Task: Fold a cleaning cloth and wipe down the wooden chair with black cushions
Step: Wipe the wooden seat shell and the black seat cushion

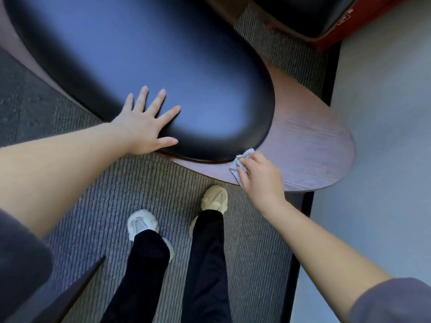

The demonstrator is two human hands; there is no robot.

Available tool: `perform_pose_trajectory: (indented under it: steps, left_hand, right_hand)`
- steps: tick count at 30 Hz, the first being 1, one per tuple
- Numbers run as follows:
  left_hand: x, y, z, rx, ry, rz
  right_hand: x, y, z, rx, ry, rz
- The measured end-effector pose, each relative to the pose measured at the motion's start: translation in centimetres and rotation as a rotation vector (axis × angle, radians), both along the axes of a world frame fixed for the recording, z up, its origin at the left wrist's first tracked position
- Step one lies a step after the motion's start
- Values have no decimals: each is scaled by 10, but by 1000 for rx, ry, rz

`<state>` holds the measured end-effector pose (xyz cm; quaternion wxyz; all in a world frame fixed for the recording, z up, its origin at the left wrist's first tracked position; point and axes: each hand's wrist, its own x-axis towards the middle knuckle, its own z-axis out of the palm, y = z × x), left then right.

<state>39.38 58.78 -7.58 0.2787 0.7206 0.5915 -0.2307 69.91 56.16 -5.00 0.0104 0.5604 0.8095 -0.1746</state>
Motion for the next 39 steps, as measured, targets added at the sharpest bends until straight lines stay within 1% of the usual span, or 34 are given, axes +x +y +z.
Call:
perform_pose_trajectory:
  steps: [3, 6, 10, 12, 15, 18, 25, 27, 29, 31, 33, 36, 39]
  left_hand:
    - [-11, -3, 0, 28, -3, -5]
    - [-22, -7, -2, 49, -23, -8]
    - [-44, -10, -9, 101, -29, -5]
    - [-55, -12, -11, 128, -12, 4]
    - [-71, -14, -10, 157, -4, 17]
    - [-82, -16, -10, 189, -17, 10]
    - [-82, -13, -10, 170, -27, 20]
    - [-82, -12, -8, 153, -21, 19]
    - [-82, -11, -6, 141, -18, 20]
    - [-81, -10, -4, 126, -20, 25]
    - [-79, -9, -2, 105, -23, 37]
    - [-77, -8, 3, 76, -13, 53]
    - [-70, -7, 8, 22, 2, 111]
  right_hand:
    - [-15, -13, -2, 5, 31, -60]
    - [-34, -26, -5, 17, 110, -42]
    - [-74, -46, -31, -79, 149, 16]
    - [-100, -51, -44, -97, 158, -16]
    - [-128, -56, -49, -44, 223, -75]
    - [-143, -58, -47, -10, 270, -73]
    - [-188, -58, -61, -55, 275, -62]
    - [-198, -58, -64, -104, 295, -90]
    - [-204, -57, -61, -161, 352, -91]
    - [-207, -57, -54, -189, 476, -100]
    - [-204, -57, -45, -180, 542, -85]
    - [-187, -56, -32, -141, 546, -51]
    - [-149, -42, -12, -80, 498, -39]
